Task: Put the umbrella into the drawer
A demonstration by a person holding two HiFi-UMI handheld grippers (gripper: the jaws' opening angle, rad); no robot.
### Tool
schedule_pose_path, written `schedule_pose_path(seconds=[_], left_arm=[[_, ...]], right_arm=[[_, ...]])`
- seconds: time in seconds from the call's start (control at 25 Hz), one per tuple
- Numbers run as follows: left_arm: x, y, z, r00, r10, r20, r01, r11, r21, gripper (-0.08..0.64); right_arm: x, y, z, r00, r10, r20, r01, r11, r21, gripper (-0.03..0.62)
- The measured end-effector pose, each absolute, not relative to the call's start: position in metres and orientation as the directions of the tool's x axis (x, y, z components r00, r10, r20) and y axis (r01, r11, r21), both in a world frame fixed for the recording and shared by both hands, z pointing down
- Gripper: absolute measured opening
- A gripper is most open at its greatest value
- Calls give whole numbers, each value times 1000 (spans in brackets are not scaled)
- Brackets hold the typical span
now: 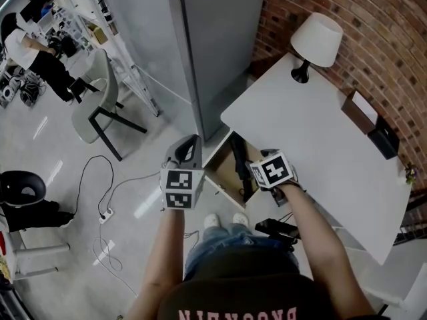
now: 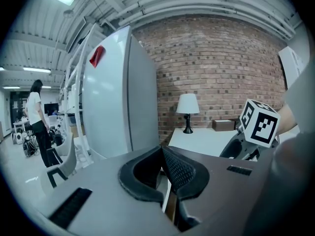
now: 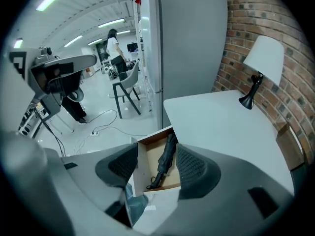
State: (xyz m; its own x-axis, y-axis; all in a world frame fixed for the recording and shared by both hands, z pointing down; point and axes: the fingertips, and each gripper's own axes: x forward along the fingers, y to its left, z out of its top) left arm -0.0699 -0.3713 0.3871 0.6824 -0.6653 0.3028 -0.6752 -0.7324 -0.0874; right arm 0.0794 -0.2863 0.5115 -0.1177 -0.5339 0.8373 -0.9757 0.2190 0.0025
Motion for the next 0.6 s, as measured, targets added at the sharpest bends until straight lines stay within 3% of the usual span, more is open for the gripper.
schedule_pose_path(seconds=[0.4, 0.6], left_arm=[[-47, -379, 344, 723, -654, 222, -642, -755, -132, -2], [-40, -383, 315, 743, -648, 167, -628, -761, -159, -2]], right_arm=[[100, -289, 386, -124, -817, 563, -990, 137, -19, 183], [112, -288, 336, -75, -894, 441, -993, 107, 48, 158]])
